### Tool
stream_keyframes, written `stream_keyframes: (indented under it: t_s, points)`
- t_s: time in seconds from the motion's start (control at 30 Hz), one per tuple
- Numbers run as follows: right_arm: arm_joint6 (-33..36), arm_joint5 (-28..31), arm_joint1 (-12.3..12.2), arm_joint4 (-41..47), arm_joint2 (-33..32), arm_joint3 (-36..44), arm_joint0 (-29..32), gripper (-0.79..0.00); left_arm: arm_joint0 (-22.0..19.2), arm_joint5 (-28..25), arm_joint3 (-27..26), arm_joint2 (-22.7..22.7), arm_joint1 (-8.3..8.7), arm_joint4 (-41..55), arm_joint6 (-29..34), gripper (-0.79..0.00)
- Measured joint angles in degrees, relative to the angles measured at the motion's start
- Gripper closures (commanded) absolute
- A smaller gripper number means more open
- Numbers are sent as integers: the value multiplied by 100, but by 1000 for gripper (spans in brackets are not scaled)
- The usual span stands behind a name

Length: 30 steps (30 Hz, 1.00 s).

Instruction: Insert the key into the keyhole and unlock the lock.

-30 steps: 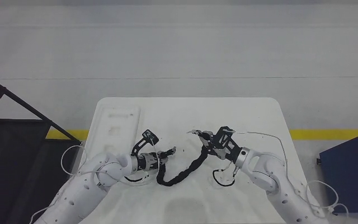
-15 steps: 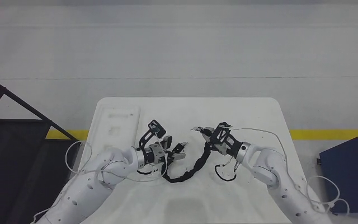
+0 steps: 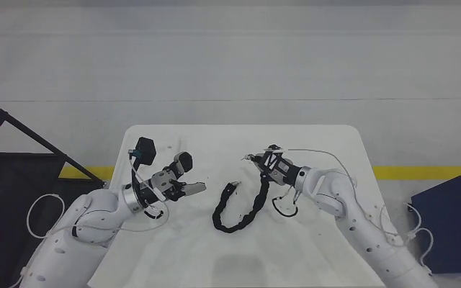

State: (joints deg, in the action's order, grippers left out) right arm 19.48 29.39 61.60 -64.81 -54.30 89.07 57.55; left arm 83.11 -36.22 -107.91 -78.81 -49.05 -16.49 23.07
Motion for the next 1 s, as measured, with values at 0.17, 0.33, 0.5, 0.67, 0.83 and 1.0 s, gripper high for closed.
stream_keyframes:
  t_s: [0.17, 0.33, 0.5, 0.67, 0.83, 1.0]
  points:
    - [139, -136, 197, 515, 406, -511, -335, 0, 1, -1, 0, -3, 0, 0, 0, -785]
    - [425, -287, 366, 823, 744, -863, -566, 0, 1, -1, 0, -3, 0, 1, 0, -785]
    - [646, -344, 497, 976, 971, -1203, -745, 0, 1, -1, 0, -3, 0, 1, 0, -785]
    - [680, -382, 583, 978, 1082, -1499, -848, -237, 1, -1, 0, -3, 0, 1, 0, -785]
    - [643, -413, 612, 1019, 1046, -1572, -811, -785, 1, -1, 0, -3, 0, 1, 0, -785]
    - [497, -557, 556, 948, 807, -1416, -620, -785, 1, -1, 0, -3, 0, 1, 0, -785]
